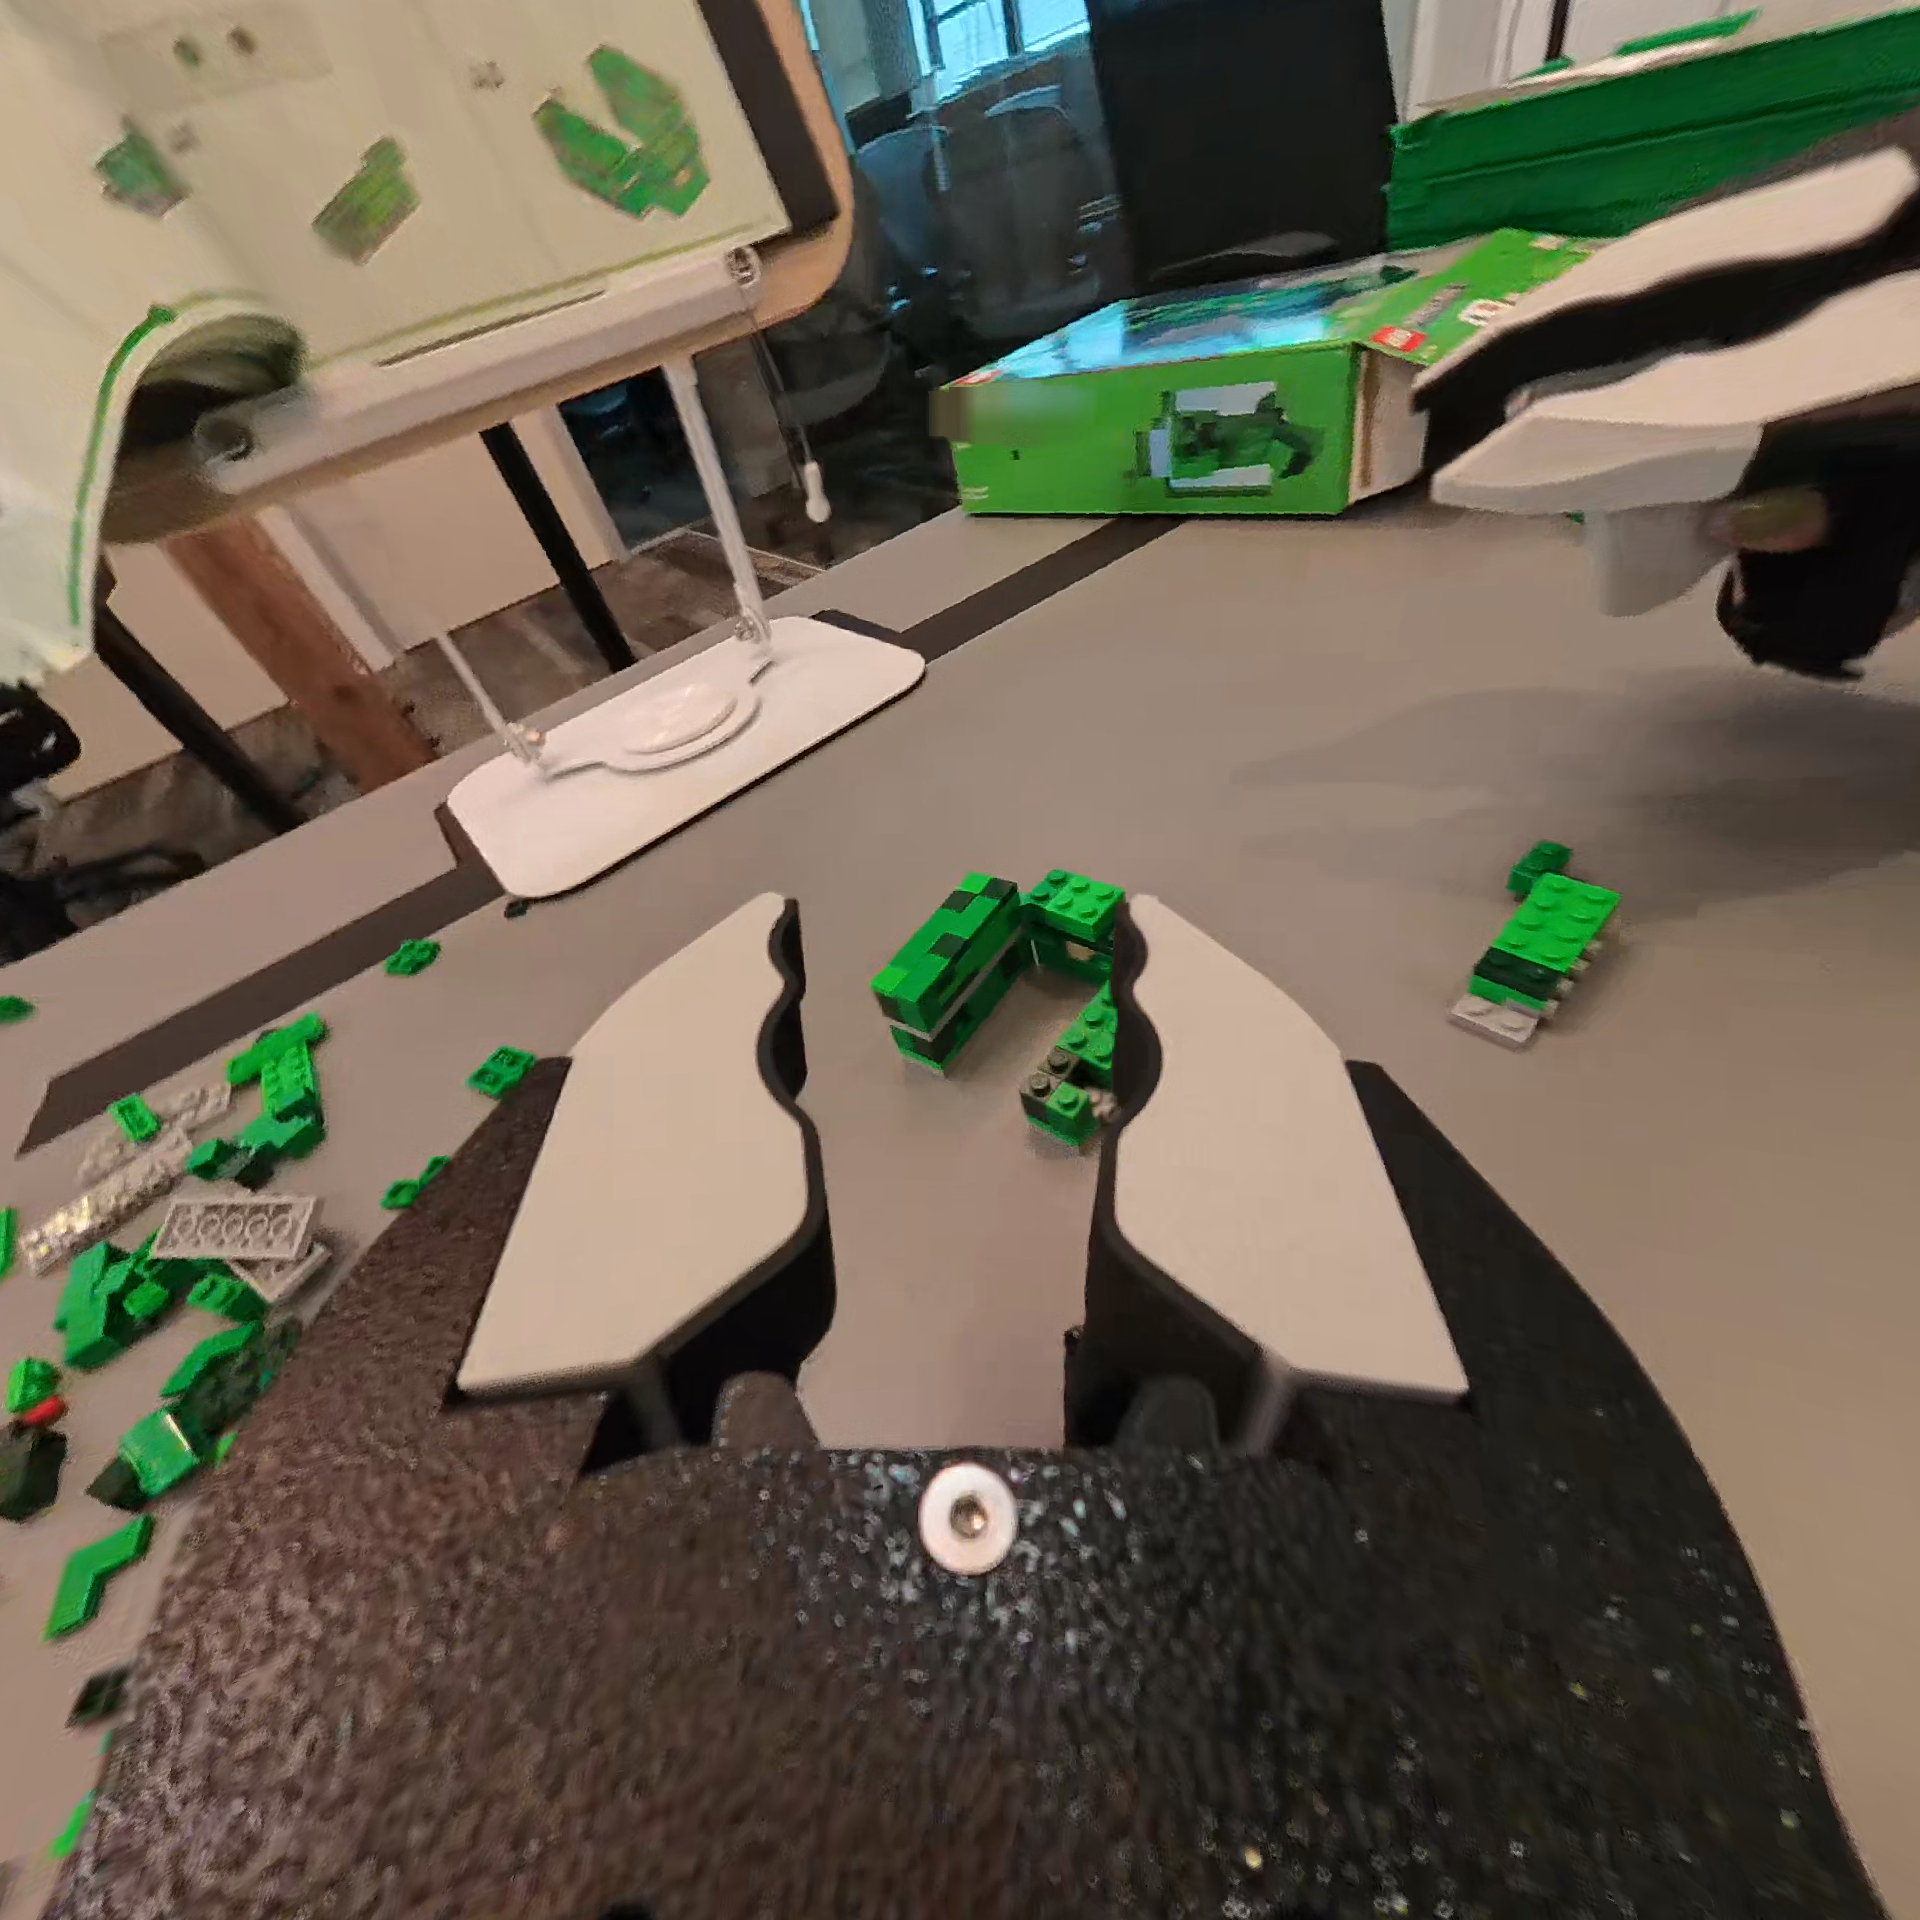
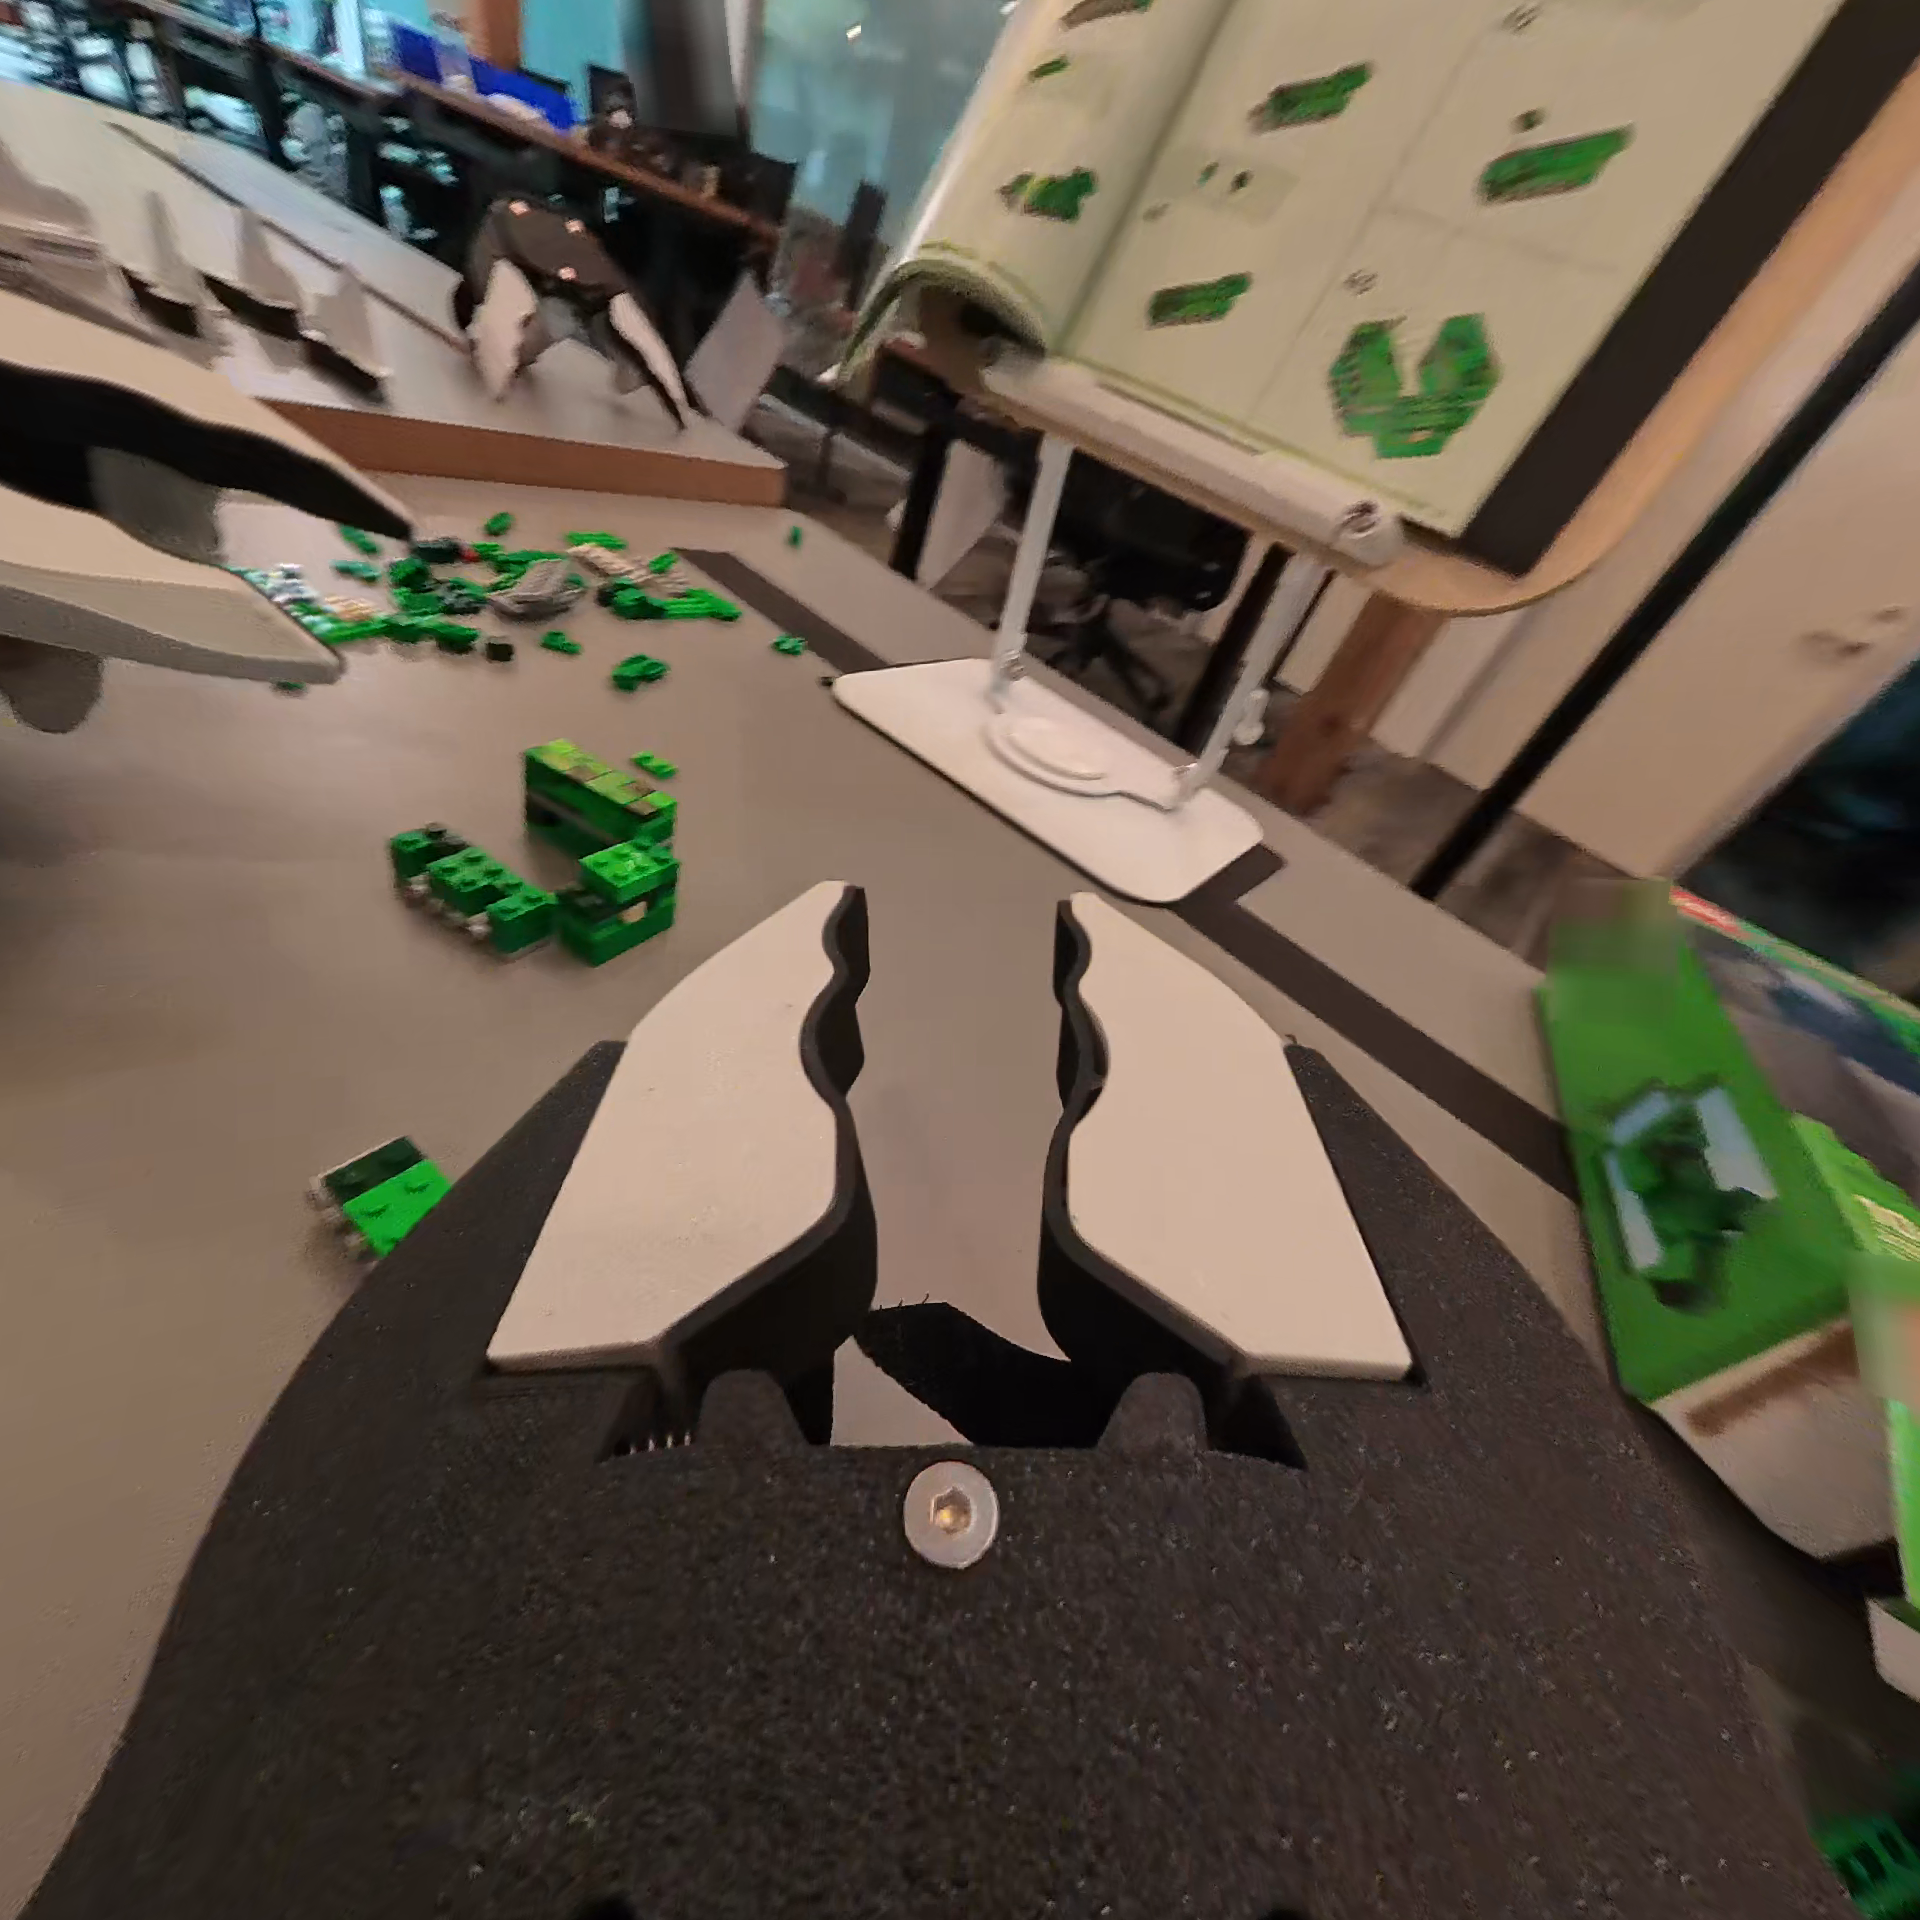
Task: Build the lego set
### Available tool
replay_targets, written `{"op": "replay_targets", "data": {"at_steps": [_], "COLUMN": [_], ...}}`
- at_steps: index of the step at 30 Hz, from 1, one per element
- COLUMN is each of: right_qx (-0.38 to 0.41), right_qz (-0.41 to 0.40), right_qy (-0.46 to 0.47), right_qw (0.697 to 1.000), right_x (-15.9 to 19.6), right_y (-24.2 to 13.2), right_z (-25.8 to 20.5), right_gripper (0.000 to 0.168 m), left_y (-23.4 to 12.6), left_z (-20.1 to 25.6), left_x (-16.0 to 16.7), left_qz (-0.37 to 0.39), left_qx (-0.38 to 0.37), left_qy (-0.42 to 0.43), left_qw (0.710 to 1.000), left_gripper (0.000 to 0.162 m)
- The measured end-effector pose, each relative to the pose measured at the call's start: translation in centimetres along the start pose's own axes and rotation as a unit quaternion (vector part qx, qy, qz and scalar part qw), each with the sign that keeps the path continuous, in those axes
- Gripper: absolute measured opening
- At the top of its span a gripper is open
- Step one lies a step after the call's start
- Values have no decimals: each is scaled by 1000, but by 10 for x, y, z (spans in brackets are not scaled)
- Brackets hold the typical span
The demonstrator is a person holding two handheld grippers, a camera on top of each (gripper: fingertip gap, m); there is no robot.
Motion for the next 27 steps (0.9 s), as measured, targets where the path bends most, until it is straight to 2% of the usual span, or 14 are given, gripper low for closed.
{"op": "replay_targets", "data": {"at_steps": [3, 6, 27], "right_qx": [44, 33, 33], "right_qz": [26, 8, 52], "right_qy": [-8, -14, 39], "right_qw": [999, 999, 997], "right_x": [8, 14, 13], "right_y": [0, 4, -5], "right_z": [-3, -6, 3], "right_gripper": [33, 31, 25], "left_y": [-1, 0, 7], "left_z": [-4, -6, -5], "left_x": [0, 3, 16], "left_qz": [3, -7, -40], "left_qx": [-5, -16, -18], "left_qy": [-25, -23, -8], "left_qw": [1000, 1000, 999], "left_gripper": [55, 53, 47]}}
Point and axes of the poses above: each gripper's, where its closed fingertips meet, y out along the fingers, x out of its underside, z = x × y across the jaws, the point moved 6 cm from there along -y, back along the fingers, and after that the axes turned 1 degree about -y, right-handed, at the moved point
